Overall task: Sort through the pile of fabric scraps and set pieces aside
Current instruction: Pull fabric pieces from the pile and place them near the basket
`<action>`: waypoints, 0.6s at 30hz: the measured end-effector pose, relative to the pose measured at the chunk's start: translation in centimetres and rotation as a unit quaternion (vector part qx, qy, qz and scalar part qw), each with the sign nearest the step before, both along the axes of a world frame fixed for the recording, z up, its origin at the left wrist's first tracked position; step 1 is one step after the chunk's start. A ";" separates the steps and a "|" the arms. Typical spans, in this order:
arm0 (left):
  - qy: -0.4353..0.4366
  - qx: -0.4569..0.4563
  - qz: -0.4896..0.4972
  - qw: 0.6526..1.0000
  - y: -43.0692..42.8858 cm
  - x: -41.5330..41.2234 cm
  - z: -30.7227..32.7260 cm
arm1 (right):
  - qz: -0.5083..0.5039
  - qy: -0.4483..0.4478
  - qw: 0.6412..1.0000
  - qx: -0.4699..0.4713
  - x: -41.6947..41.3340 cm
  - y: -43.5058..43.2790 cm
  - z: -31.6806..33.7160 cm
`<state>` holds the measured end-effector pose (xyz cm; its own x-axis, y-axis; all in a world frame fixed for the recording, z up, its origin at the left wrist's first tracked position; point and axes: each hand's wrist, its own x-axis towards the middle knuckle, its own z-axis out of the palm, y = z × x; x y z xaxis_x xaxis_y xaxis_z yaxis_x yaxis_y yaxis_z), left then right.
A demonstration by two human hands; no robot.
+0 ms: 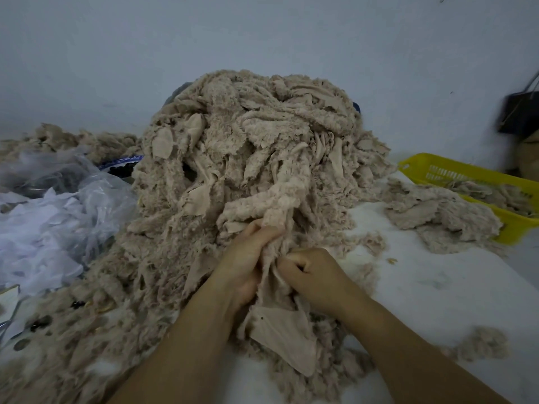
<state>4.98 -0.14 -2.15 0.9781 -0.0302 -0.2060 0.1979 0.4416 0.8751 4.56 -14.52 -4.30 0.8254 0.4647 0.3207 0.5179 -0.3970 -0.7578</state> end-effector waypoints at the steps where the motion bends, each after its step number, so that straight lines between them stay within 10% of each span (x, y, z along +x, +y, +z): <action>1: 0.002 0.055 0.014 0.998 -0.1 0.0 -0.1 | 0.005 -0.017 1.000 -0.014 -0.1 0.1 0.2; 18: 0.030 -0.176 0.012 0.984 0.8 0.7 -0.4 | 0.005 0.029 0.999 -0.029 0.0 0.3 -0.4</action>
<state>5.71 0.64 -2.56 0.9659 -0.0867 -0.2440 0.2299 0.7207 0.6541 4.56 -14.18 -4.75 0.8375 0.4889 0.2442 0.4774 -0.4371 -0.7622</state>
